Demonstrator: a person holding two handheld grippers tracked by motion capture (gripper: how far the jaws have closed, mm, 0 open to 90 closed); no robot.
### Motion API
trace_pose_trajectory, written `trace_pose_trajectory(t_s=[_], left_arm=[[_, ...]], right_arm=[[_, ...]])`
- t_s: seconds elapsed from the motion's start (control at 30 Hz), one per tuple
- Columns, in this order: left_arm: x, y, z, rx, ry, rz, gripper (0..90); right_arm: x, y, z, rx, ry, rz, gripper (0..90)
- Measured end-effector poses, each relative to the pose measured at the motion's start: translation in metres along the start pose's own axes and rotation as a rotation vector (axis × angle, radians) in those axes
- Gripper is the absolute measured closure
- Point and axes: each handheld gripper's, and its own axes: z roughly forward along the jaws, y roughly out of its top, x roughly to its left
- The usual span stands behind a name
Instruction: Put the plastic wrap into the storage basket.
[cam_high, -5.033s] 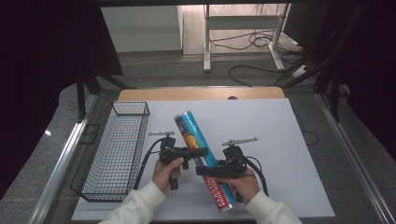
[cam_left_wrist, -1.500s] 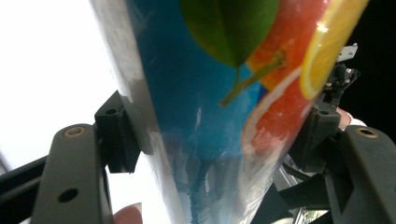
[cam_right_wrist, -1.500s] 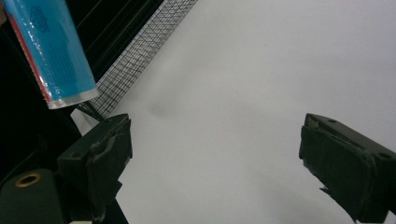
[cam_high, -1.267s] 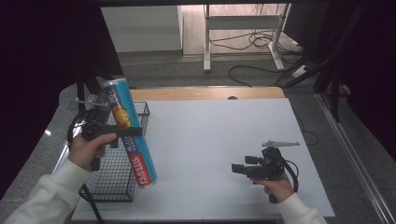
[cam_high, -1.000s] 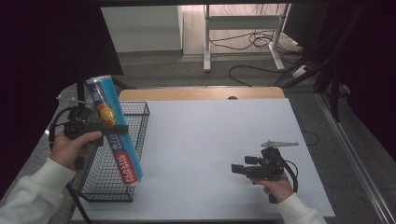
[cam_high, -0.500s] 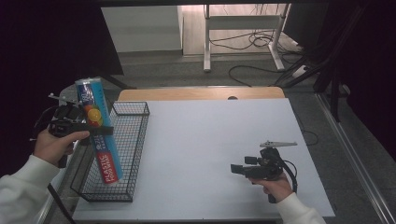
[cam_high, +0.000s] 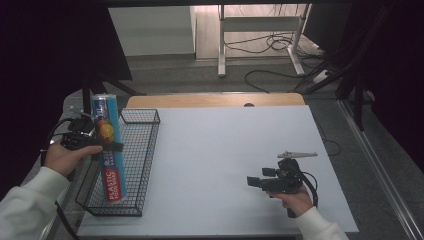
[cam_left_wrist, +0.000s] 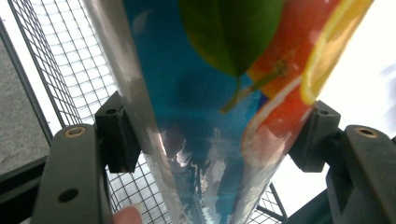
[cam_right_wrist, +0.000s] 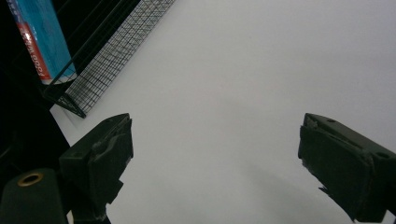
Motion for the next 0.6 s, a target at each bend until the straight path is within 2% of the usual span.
trace_pose_trajectory(t_s=[0.3,0.43,0.6], left_arm=[[0.006,0.001,0.016,0.050,0.026,0.001,31.9],[0.010,0.002,0.029,0.081,0.044,-0.007,31.9],[0.013,0.004,0.036,0.084,0.042,-0.022,31.9]], right_arm=[[0.000,-0.001,0.002,0.007,-0.001,0.001,10.5],[-0.001,-0.001,0.003,0.010,-0.003,0.002,10.5],[-0.001,-0.001,0.003,0.011,-0.003,0.003,10.5]])
